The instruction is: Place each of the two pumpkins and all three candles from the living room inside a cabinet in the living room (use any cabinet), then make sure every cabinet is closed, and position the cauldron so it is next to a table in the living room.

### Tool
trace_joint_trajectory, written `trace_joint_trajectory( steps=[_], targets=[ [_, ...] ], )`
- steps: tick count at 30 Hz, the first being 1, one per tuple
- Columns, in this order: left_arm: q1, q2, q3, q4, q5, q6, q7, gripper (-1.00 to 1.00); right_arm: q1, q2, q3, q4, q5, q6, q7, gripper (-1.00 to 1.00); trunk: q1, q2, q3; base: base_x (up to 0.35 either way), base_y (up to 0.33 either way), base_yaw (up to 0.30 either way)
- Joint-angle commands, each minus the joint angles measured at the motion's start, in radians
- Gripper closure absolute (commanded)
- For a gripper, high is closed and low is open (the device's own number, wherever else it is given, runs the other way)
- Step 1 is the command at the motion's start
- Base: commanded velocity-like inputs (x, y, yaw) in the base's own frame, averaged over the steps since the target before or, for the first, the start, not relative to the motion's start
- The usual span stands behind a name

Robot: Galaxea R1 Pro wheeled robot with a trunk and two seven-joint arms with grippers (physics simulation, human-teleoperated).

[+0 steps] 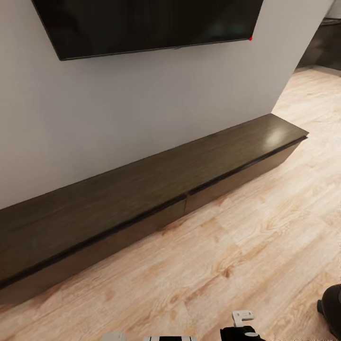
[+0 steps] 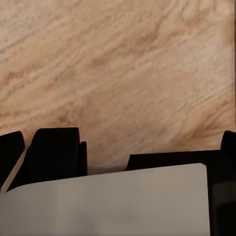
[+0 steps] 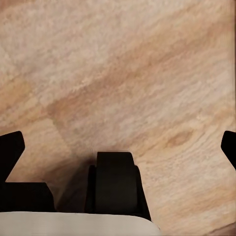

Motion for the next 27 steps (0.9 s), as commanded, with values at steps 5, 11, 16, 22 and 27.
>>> trace_joint_trajectory(
  steps=[5,11,16,22,27],
  targets=[
    [0.000,0.000,0.000,0.000,0.000,0.000,0.000,-1.00,0.001,0.000,0.000,0.000,0.000,0.000,0.000,-1.00,0.000,0.000,0.007,0.000,0.000,-0.147],
    [0.000,0.000,0.000,0.000,0.000,0.000,0.000,-1.00,0.001,0.000,0.000,0.000,0.000,0.000,0.000,-1.00,0.000,0.000,0.016,0.000,0.000,-0.137],
    [0.000,0.000,0.001,0.000,0.000,0.000,0.000,-1.00,0.000,0.000,0.000,0.000,0.000,0.000,0.000,-1.00,0.000,0.000,0.024,0.000,0.000,-0.136],
    [0.000,0.000,0.000,0.000,0.000,0.000,0.000,-1.00,0.001,0.000,0.000,-0.001,0.000,0.000,0.000,-1.00,0.000,0.000,0.029,0.000,0.000,-0.085],
    [0.000,0.000,0.000,0.000,0.000,0.000,0.000,-1.00,0.001,0.000,0.000,-0.001,0.000,0.000,0.000,-1.00,0.000,0.000,0.033,0.000,0.000,-0.112]
  ],
)
